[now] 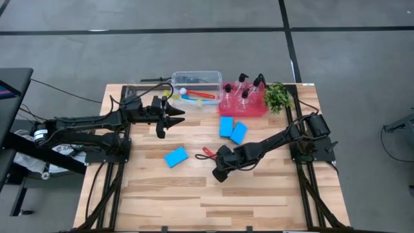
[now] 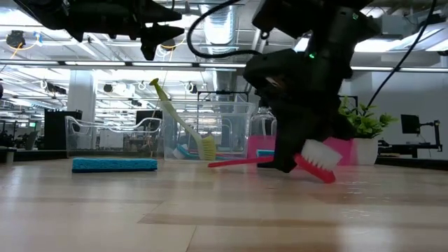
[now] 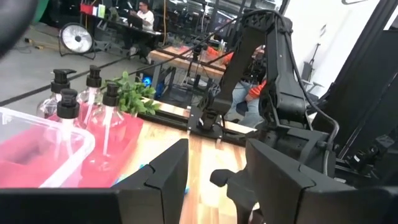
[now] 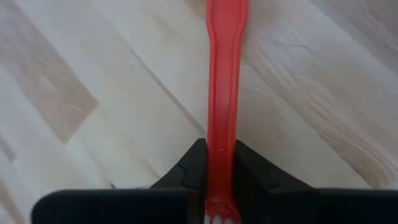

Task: Pick & Place Kitchen Sink Supplies
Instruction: Put the red toilet brush into the white bin

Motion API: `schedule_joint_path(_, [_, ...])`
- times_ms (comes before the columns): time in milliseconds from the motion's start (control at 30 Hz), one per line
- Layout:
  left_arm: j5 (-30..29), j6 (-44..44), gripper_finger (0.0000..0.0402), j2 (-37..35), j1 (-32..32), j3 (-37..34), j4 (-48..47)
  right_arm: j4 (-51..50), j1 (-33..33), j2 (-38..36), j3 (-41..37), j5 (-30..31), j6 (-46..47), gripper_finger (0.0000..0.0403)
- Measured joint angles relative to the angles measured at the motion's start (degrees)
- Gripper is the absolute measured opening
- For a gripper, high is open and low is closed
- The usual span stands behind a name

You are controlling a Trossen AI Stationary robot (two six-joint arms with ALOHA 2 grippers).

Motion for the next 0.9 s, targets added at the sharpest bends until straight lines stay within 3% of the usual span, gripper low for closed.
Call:
schedule_joint_path(233, [0.0, -3.8, 0.0163, 0.0, 0.0, 0.0, 1.1, -0.4, -1.1, 0.0, 5.1, 0.0, -6.3, 0.0052])
schedule_joint_path(467, [-0.5, -22.3, 0.0163, 0.0, 0.2, 0.0, 8.6, -4.5, -5.1, 0.0, 12.7, 2.2, -15.8, 0.0041])
schedule_joint_path(633, [-0.4, -28.9, 0.0163, -0.5, 0.4, 0.0, 16.7, -4.7, -7.9, 0.0, 18.3, 3.1, -20.3, 0.0054])
schedule_joint_path(900, [-0.5, -29.7, 0.0163, -12.0, 8.0, 0.0, 18.1, -8.2, -9.5, -0.1, 26.9, 4.6, -23.2, 0.0041])
